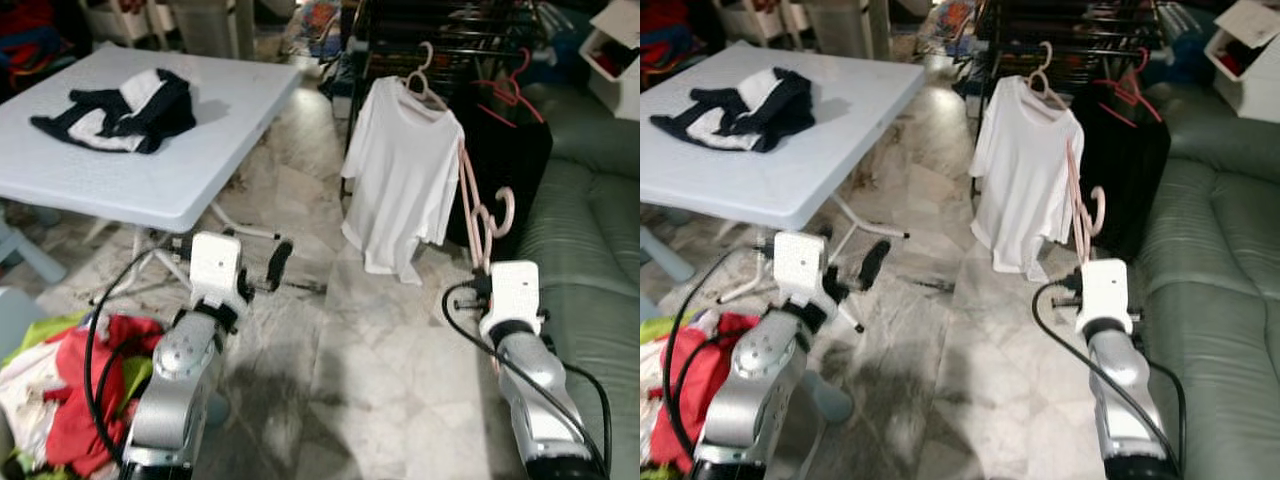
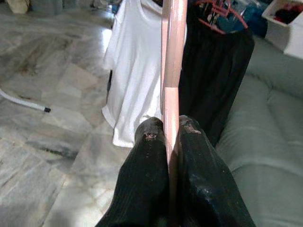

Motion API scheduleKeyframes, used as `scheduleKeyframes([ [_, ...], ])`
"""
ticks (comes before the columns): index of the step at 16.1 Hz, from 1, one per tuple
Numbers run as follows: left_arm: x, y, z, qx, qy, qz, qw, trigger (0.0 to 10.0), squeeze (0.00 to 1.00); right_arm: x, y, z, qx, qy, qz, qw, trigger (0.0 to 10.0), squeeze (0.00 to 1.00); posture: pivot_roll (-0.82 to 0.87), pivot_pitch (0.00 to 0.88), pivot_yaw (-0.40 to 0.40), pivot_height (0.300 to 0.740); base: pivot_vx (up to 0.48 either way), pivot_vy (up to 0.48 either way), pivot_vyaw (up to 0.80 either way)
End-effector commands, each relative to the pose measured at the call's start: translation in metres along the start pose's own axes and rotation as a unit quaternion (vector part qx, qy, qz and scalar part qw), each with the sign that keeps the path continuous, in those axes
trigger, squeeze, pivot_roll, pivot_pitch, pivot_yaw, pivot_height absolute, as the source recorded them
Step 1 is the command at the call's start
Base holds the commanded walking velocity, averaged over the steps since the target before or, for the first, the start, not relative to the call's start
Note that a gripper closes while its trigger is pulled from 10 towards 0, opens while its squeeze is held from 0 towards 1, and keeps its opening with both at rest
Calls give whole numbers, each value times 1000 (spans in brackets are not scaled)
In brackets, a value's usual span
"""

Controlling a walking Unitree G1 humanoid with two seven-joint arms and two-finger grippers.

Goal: Hang hanger

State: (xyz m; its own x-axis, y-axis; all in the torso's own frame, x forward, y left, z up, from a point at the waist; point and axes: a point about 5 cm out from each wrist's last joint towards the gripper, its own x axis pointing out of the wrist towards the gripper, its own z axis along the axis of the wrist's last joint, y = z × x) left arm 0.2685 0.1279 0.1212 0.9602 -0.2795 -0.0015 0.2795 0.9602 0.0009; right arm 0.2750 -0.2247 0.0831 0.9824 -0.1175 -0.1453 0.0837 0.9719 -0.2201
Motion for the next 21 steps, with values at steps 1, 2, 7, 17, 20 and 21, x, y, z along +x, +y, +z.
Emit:
scheduleKeyframes([
  [1, -3, 6, -7, 2, 15, 10, 1000, 10000, 0, 1, 3, 1, 4, 0, 9, 1000, 10000, 0, -32, 43, 18, 740, 480, 0, 0],
  [2, -5, 8, -11, -5, 23, 16, 1000, 10000, 0, 1, 4, 0, 5, 2, 11, 1000, 10000, 0, -31, 47, 18, 740, 480, 0, 0],
  [7, -6, 8, -15, -3, 24, 17, 1000, 10000, 0, 2, 6, 1, 10, 3, 18, 1000, 10000, 0, -31, 47, 18, 740, 480, 0, 0],
  [17, -15, 14, -31, 15, 52, 53, 997, 10000, 0, 4, 16, 0, 14, 3, 33, 999, 10000, 0, -13, 24, 8, 740, 144, 0, 0],
  [20, -16, 15, -33, 19, 55, 52, 997, 10000, 0, 3, 18, -4, 14, 10, 38, 999, 10000, 0, -10, 21, 6, 740, 0, 0, 0],
  [21, -16, 16, -34, 20, 56, 53, 997, 10000, 0, 3, 19, -5, 13, 13, 39, 999, 10000, 0, -10, 21, 6, 740, 0, 0, 0],
])
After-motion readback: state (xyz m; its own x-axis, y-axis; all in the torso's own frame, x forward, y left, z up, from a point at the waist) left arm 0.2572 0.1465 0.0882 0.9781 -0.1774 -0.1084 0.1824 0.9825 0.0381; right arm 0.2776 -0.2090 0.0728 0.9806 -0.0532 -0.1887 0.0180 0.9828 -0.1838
